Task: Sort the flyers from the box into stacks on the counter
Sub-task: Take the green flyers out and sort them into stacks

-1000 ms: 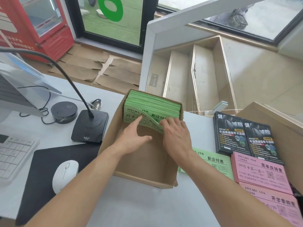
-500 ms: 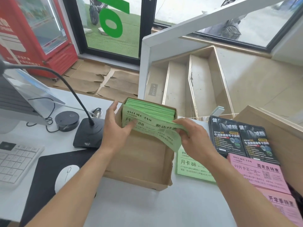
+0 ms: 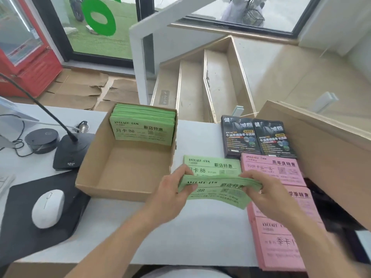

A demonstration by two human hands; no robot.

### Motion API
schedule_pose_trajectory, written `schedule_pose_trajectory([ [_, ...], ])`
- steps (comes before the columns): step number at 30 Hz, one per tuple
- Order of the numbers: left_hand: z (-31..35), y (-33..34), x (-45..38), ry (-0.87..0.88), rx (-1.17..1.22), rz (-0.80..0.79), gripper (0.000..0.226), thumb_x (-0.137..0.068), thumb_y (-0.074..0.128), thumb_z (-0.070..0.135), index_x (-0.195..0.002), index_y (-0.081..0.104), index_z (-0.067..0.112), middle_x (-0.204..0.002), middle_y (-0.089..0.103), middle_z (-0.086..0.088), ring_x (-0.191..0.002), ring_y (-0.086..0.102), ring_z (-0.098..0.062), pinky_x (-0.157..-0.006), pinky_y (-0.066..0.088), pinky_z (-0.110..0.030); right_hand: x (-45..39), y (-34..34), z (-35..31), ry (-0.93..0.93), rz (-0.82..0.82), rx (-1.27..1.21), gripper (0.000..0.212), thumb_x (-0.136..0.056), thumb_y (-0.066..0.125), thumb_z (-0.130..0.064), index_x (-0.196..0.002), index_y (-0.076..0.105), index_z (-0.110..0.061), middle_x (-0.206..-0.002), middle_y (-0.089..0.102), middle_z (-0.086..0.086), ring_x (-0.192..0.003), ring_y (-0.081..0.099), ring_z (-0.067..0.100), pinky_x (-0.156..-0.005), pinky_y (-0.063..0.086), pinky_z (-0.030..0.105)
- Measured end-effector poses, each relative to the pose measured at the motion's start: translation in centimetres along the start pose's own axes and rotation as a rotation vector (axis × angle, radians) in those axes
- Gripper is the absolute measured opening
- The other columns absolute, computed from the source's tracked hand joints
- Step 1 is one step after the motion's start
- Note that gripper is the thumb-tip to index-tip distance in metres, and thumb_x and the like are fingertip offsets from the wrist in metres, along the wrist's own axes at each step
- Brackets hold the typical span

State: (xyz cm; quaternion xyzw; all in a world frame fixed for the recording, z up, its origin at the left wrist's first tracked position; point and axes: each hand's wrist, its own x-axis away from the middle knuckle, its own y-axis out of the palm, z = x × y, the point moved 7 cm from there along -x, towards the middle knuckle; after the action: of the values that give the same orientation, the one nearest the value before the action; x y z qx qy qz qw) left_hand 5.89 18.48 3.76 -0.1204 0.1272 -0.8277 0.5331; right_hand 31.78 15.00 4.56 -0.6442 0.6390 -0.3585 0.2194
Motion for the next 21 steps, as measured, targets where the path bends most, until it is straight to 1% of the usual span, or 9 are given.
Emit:
schedule_pose_trajectory([
  [3,-1.4,3.0,1.2,0.018,-0.045,0.008,0.018,-0.102,0.059,0.02,-0.1,0.045,0.031,-0.111,0.071,0.021,-0.095,0.064,-0.008,-0.077,0.051,-0.026,1.4,0.7,2.8,0.005,0.064,-0.029,0.036,-0.093,0.064,-0.004,-0.112,0.069,-0.034,-0.109,0.069,-0.022,-0.103,0.059,-0.003,-0.076,0.04,0.008],
  [5,-2.8,4.1,1.9,-0.017,-0.043,0.037,0.018,-0.101,0.059,0.018,-0.101,0.047,0.03,-0.108,0.071,0.016,-0.092,0.063,-0.006,-0.079,0.05,-0.029,2.2,1.5,3.8,0.001,0.049,-0.037,0.038,-0.093,0.064,-0.004,-0.109,0.066,-0.038,-0.111,0.067,-0.023,-0.097,0.061,-0.003,-0.076,0.043,0.015],
  [6,-3.5,4.4,2.2,-0.038,-0.036,0.055,0.02,-0.1,0.062,0.017,-0.101,0.048,0.031,-0.104,0.07,0.017,-0.091,0.062,-0.004,-0.079,0.048,-0.026,2.5,2.1,4.2,0.002,0.02,-0.023,0.038,-0.094,0.064,-0.007,-0.109,0.064,-0.041,-0.111,0.065,-0.026,-0.091,0.06,-0.006,-0.076,0.045,0.018],
  [7,-3.9,4.6,2.5,-0.046,-0.032,0.074,0.023,-0.097,0.065,0.016,-0.102,0.049,0.032,-0.104,0.069,0.019,-0.096,0.062,-0.001,-0.082,0.046,-0.019,2.7,2.8,4.3,-0.005,-0.015,0.006,0.036,-0.095,0.064,-0.011,-0.109,0.062,-0.044,-0.111,0.063,-0.029,-0.091,0.059,-0.008,-0.078,0.046,0.021],
  [10,-4.4,4.7,3.1,-0.021,-0.074,0.125,0.036,-0.092,0.073,0.015,-0.118,0.055,0.032,-0.112,0.066,0.025,-0.114,0.058,0.005,-0.093,0.037,-0.004,3.2,3.9,4.4,-0.024,-0.061,0.067,0.033,-0.097,0.064,-0.019,-0.119,0.06,-0.043,-0.115,0.057,-0.033,-0.105,0.054,-0.007,-0.092,0.047,0.026],
  [12,-4.6,4.8,3.1,-0.012,-0.089,0.144,0.038,-0.092,0.072,0.01,-0.122,0.06,0.03,-0.113,0.067,0.022,-0.115,0.059,0.004,-0.094,0.038,-0.003,3.2,4.0,4.5,-0.021,-0.036,0.049,0.032,-0.098,0.062,-0.019,-0.124,0.061,-0.038,-0.119,0.057,-0.029,-0.095,0.053,-0.011,-0.09,0.046,0.025],
  [14,-4.8,4.9,2.9,-0.017,-0.091,0.15,0.033,-0.094,0.068,0.007,-0.118,0.065,0.031,-0.112,0.068,0.024,-0.114,0.06,0.002,-0.094,0.041,-0.006,3.2,4.3,4.6,-0.023,-0.017,0.035,0.031,-0.1,0.059,-0.016,-0.126,0.062,-0.033,-0.12,0.061,-0.023,-0.089,0.054,-0.009,-0.088,0.048,0.027],
  [17,-4.8,5.0,2.6,-0.013,-0.102,0.157,0.031,-0.097,0.064,0.007,-0.111,0.068,0.034,-0.112,0.066,0.029,-0.113,0.059,0.005,-0.091,0.046,-0.01,3.2,4.3,5.0,-0.025,0.003,-0.007,0.034,-0.101,0.057,-0.013,-0.128,0.062,-0.032,-0.122,0.064,-0.019,-0.109,0.061,0.007,-0.093,0.053,0.036],
  [21,-4.6,5.1,2.5,-0.012,-0.091,0.165,0.028,-0.096,0.065,0.005,-0.112,0.069,0.028,-0.111,0.066,0.029,-0.112,0.058,0.006,-0.087,0.044,-0.006,3.2,4.0,5.8,-0.04,0.011,-0.064,0.036,-0.101,0.057,-0.016,-0.127,0.06,-0.04,-0.122,0.062,-0.024,-0.108,0.06,0.003,-0.087,0.054,0.033],
])
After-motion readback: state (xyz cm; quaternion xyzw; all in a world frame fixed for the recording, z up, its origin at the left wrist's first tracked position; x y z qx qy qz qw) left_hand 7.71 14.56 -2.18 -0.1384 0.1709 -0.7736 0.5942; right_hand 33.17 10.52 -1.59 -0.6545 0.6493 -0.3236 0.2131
